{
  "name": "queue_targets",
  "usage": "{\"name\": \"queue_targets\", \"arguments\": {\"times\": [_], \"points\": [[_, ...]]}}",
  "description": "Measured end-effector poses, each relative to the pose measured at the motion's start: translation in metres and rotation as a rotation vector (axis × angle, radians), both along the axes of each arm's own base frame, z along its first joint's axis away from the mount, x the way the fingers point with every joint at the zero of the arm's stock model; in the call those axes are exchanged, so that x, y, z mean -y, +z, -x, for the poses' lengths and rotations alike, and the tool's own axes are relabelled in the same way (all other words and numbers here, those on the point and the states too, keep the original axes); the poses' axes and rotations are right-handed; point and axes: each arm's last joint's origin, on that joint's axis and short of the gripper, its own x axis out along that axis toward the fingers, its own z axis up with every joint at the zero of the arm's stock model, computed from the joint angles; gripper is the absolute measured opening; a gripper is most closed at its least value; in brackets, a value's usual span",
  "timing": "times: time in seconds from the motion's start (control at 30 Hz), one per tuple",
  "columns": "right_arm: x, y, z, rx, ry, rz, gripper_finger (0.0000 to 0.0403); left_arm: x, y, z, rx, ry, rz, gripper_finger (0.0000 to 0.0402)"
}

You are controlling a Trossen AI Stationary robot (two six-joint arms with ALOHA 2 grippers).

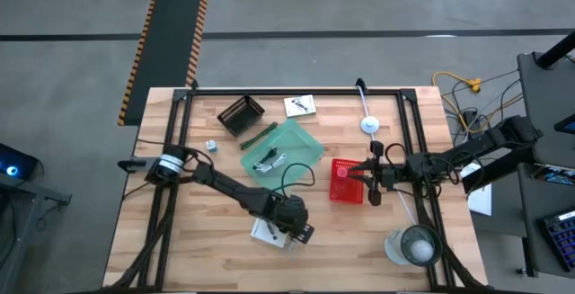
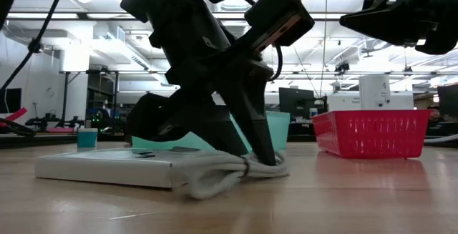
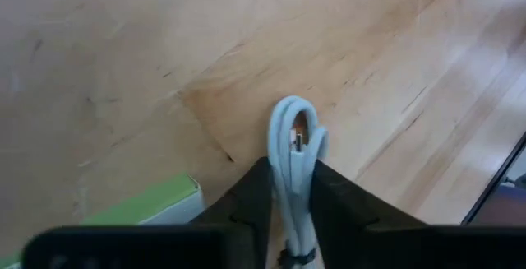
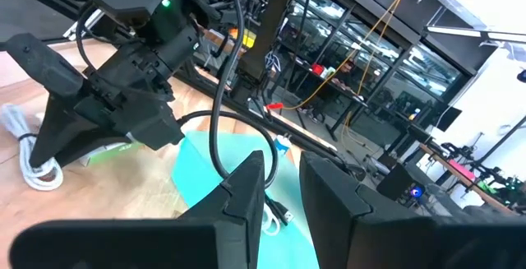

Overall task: Pick and place items into bin
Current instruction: Put the white charger cable into the green bin

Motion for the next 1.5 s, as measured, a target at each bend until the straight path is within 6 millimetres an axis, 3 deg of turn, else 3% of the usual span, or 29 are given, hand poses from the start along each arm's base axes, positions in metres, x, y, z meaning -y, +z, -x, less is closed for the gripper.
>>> {"name": "queue_targets", "arguments": {"times": [0.13, 0.47, 0.87, 1.2, 1.33, 1.5], "points": [[0.000, 0.000, 0.000, 0.000, 0.000, 0.000, 0.0068, -0.002, 0.000, -0.001, 0.002, -0.007, 0.001, 0.0015], [0.000, 0.000, 0.000, 0.000, 0.000, 0.000, 0.0068, -0.013, 0.006, -0.013, 0.092, -0.053, -0.019, 0.0018], [0.000, 0.000, 0.000, 0.000, 0.000, 0.000, 0.0068, -0.019, 0.057, -0.043, 0.323, -0.206, -0.116, 0.0018], [0.000, 0.000, 0.000, 0.000, 0.000, -0.004, 0.0068, -0.043, 0.088, -0.056, 0.388, -0.305, -0.293, 0.0017], [0.000, 0.000, 0.000, 0.000, 0.000, -0.007, 0.0068, -0.056, 0.103, -0.054, 0.370, -0.330, -0.365, 0.0017], [0.000, 0.000, 0.000, -0.002, 0.000, -0.022, 0.0068, -0.074, 0.126, -0.037, 0.305, -0.342, -0.463, 0.0017]]}}
